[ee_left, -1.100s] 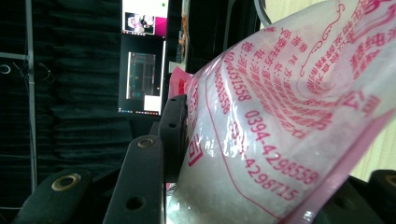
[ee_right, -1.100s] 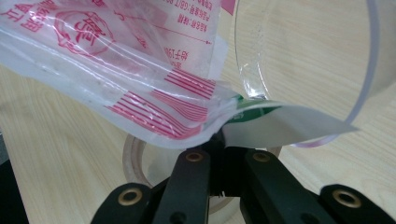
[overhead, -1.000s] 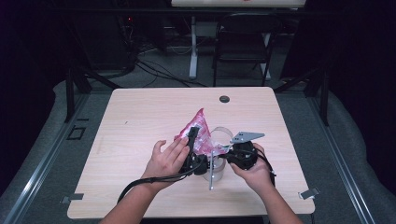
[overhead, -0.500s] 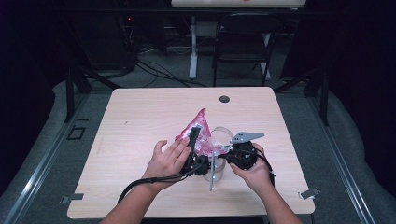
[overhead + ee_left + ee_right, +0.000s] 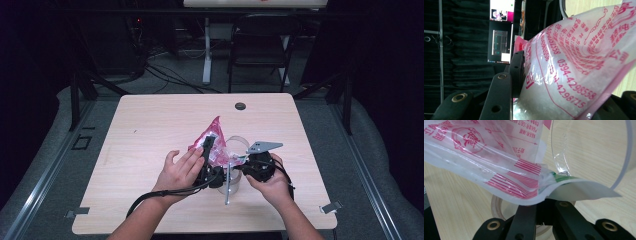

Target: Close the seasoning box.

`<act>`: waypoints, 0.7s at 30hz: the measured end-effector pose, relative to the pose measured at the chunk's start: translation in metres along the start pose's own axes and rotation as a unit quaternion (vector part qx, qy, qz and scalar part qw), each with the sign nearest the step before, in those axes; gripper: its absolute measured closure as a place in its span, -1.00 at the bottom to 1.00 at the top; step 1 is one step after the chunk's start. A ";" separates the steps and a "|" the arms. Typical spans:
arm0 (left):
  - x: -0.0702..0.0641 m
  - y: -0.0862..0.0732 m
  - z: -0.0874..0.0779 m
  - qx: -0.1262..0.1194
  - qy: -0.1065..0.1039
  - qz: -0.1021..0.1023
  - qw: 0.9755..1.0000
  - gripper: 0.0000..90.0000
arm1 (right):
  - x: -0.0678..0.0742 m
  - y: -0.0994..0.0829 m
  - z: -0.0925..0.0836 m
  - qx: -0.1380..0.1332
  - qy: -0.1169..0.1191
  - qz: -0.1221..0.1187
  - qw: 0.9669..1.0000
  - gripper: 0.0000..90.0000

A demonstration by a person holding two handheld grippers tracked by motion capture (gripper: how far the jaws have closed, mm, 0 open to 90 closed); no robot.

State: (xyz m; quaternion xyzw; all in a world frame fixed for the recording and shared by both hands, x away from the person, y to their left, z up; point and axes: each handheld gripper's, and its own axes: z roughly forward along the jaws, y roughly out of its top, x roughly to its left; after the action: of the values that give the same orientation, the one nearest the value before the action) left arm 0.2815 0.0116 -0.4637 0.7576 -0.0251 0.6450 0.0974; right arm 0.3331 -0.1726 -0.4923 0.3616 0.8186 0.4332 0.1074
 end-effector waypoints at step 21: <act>0.001 -0.004 -0.001 -0.004 0.001 -0.005 1.000 0.46 | 0.001 0.001 -0.002 0.002 0.004 -0.006 1.000 1.00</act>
State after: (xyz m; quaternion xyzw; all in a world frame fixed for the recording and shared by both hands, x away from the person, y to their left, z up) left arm 0.2815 0.0155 -0.4634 0.7568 -0.0236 0.6450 0.1036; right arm 0.3322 -0.1727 -0.4905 0.3547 0.8222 0.4323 0.1062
